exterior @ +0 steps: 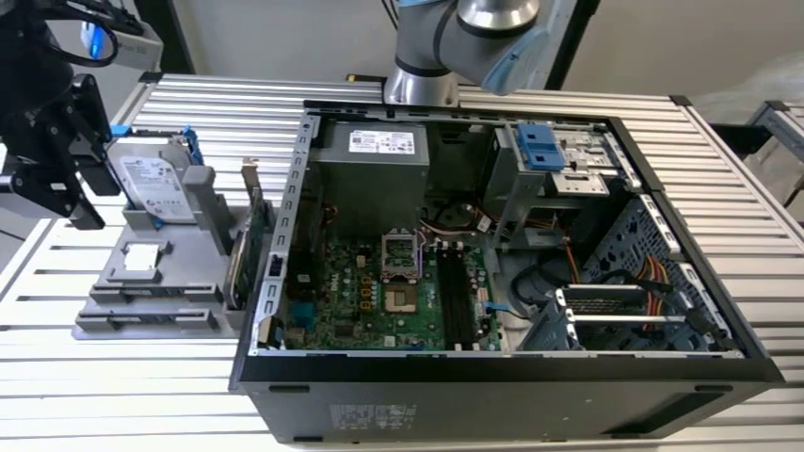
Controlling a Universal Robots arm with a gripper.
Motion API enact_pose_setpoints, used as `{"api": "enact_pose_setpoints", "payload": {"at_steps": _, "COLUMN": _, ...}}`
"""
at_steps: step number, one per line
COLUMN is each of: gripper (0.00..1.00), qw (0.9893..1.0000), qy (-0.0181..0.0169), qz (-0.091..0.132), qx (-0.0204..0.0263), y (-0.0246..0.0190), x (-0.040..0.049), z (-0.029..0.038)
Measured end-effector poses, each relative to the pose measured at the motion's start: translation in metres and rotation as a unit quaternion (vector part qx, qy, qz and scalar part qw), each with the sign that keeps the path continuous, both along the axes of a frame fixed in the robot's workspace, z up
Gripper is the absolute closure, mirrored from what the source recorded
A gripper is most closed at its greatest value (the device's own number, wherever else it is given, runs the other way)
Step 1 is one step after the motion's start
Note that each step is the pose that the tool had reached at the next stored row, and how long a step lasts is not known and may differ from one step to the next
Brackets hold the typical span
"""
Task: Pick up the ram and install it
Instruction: 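Pick up the ram and move it above insertion slot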
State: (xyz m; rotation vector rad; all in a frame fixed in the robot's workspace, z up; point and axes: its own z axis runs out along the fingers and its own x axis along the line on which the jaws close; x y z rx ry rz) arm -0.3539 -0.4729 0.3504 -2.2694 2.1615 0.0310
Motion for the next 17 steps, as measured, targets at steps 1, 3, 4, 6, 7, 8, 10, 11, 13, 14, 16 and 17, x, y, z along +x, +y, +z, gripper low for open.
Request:
{"api": "enact_pose_setpoints", "payload": {"at_steps": 1, "gripper": 0.00, "qw": 1.0000, "qy": 0.0000, "qz": 0.000, "qx": -0.0001, "y": 0.0000, "x": 0.0000, "z": -0.0003}}
{"api": "enact_pose_setpoints", "payload": {"at_steps": 3, "gripper": 0.00, "qw": 1.0000, "qy": 0.0000, "qz": 0.000, "qx": -0.0003, "y": 0.0000, "x": 0.0000, "z": -0.0008}}
{"api": "enact_pose_setpoints", "payload": {"at_steps": 4, "gripper": 0.00, "qw": 1.0000, "qy": 0.0000, "qz": 0.000, "qx": -0.0003, "y": 0.0000, "x": 0.0000, "z": -0.0011}}
{"api": "enact_pose_setpoints", "payload": {"at_steps": 6, "gripper": 0.00, "qw": 1.0000, "qy": 0.0000, "qz": 0.000, "qx": -0.0005, "y": 0.0000, "x": 0.0000, "z": -0.0016}}
{"api": "enact_pose_setpoints", "payload": {"at_steps": 7, "gripper": 0.00, "qw": 1.0000, "qy": 0.0000, "qz": 0.000, "qx": -0.0006, "y": 0.0000, "x": 0.0000, "z": -0.0018}}
{"api": "enact_pose_setpoints", "payload": {"at_steps": 8, "gripper": 0.00, "qw": 1.0000, "qy": 0.0000, "qz": 0.000, "qx": -0.0006, "y": 0.0000, "x": 0.0000, "z": -0.0021}}
{"api": "enact_pose_setpoints", "payload": {"at_steps": 10, "gripper": 0.00, "qw": 1.0000, "qy": 0.0000, "qz": 0.000, "qx": -0.0007, "y": 0.0000, "x": 0.0000, "z": -0.0026}}
{"api": "enact_pose_setpoints", "payload": {"at_steps": 11, "gripper": 0.00, "qw": 1.0000, "qy": 0.0000, "qz": 0.000, "qx": -0.0007, "y": 0.0000, "x": 0.0000, "z": -0.0029}}
{"api": "enact_pose_setpoints", "payload": {"at_steps": 13, "gripper": 0.00, "qw": 1.0000, "qy": 0.0000, "qz": 0.000, "qx": -0.0008, "y": 0.0000, "x": 0.0000, "z": -0.0035}}
{"api": "enact_pose_setpoints", "payload": {"at_steps": 14, "gripper": 0.00, "qw": 1.0000, "qy": 0.0000, "qz": 0.000, "qx": -0.0008, "y": 0.0000, "x": 0.0000, "z": -0.0037}}
{"api": "enact_pose_setpoints", "payload": {"at_steps": 16, "gripper": 0.00, "qw": 1.0000, "qy": 0.0000, "qz": 0.000, "qx": -0.0009, "y": 0.0000, "x": 0.0000, "z": -0.0043}}
{"api": "enact_pose_setpoints", "payload": {"at_steps": 17, "gripper": 0.00, "qw": 1.0000, "qy": 0.0000, "qz": 0.000, "qx": -0.0009, "y": 0.0000, "x": 0.0000, "z": -0.0046}}
